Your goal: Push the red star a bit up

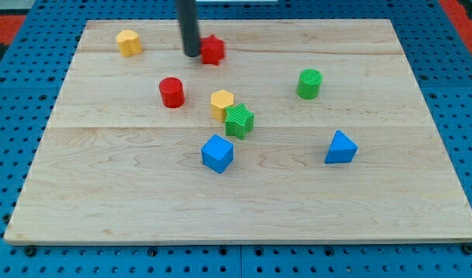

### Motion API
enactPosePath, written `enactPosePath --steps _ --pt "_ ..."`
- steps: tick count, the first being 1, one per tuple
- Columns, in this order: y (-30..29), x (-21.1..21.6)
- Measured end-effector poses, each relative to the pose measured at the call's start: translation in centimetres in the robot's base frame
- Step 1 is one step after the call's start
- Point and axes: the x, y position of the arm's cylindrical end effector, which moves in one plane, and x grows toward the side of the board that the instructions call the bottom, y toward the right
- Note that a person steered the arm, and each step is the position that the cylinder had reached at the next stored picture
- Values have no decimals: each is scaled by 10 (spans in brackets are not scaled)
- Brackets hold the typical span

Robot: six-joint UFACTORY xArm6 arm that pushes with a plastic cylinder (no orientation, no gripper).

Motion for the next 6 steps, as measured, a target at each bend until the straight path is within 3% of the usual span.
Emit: enactPosePath --steps 1,2,3,5,6 --pt "-38 0" --pt "-36 26" --pt "14 35" --pt "59 12" --pt "61 -20"
